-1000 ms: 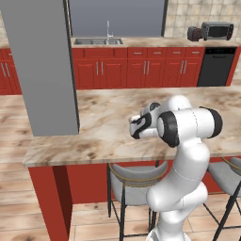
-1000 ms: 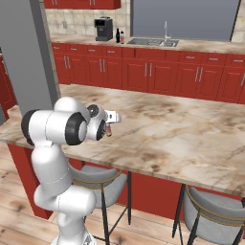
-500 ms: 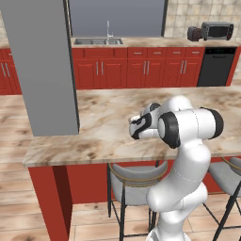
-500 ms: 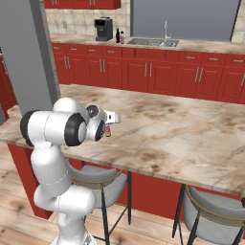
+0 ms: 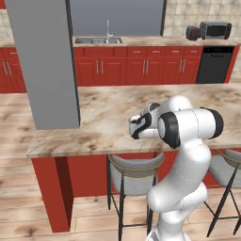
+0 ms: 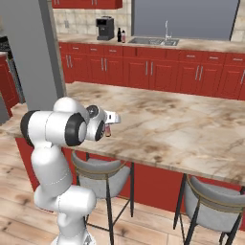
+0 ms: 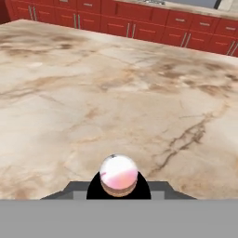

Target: Place the large bottle from the dining counter next to the other large bottle outside the sink, and place the small bottle from the dining counter next to the other small bottle inside the sink.

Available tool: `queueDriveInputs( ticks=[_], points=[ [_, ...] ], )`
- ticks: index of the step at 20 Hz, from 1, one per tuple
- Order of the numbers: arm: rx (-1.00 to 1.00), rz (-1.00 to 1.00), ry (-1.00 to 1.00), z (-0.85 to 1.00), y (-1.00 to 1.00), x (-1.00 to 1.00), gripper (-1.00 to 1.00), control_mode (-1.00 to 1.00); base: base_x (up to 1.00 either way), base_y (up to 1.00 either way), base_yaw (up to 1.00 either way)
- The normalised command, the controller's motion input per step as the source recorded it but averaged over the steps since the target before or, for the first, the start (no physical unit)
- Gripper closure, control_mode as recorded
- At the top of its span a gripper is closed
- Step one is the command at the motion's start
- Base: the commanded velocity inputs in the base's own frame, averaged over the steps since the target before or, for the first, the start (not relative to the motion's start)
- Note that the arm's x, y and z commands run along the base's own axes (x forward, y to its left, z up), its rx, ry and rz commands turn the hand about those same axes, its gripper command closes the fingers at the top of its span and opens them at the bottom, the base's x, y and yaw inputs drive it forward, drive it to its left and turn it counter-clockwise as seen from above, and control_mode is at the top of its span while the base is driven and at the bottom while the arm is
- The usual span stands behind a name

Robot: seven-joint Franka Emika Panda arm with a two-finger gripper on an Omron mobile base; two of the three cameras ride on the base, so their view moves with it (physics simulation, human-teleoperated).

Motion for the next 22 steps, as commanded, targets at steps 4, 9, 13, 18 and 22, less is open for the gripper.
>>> queueDriveInputs(
  ticks=[4,9,13,18,22],
  points=[
    [0.0,0.0,0.0,0.0,0.0,0.0,1.0,1.0,-0.17,0.33,0.0],
    [0.0,0.0,0.0,0.0,0.0,0.0,1.0,1.0,0.04,0.81,0.0],
    [0.0,0.0,0.0,0.0,0.0,0.0,1.0,1.0,0.12,1.0,0.0],
    [0.0,0.0,0.0,0.0,0.0,0.0,1.0,1.0,0.11,1.0,0.0],
    [0.0,0.0,0.0,0.0,0.0,0.0,1.0,1.0,0.18,1.0,0.0]
  ],
)
